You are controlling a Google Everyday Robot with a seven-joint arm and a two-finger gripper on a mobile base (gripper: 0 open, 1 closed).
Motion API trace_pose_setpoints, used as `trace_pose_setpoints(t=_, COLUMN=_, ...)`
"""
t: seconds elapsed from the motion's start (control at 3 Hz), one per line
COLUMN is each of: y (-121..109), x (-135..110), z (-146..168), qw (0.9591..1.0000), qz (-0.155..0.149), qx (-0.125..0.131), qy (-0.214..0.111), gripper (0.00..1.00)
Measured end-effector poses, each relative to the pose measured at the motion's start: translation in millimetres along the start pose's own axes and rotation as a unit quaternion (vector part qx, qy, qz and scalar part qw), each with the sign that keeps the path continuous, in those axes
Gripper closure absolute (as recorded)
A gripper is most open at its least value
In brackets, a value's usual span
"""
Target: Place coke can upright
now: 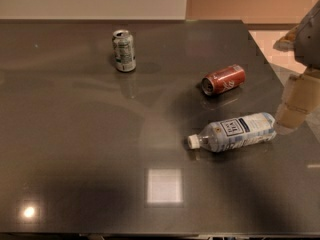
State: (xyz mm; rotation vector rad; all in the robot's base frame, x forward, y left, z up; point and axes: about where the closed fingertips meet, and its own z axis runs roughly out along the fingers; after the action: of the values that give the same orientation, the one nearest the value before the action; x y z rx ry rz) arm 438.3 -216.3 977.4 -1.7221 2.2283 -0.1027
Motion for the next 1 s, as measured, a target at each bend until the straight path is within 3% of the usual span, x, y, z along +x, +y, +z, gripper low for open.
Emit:
trace_pose_setpoints(t=0.67, y=-10.4, x=-3.8, z=2.6, qw=0.9999, qz=-0.008, qx=-0.001, qy=-0.007, gripper=0.0)
trace_pose_setpoints(t=1.0, y=-34.6, x=-13.1, z=23.2, qw=0.9991, qz=-0.032, qx=-0.019, qy=-0.019, gripper=0.0)
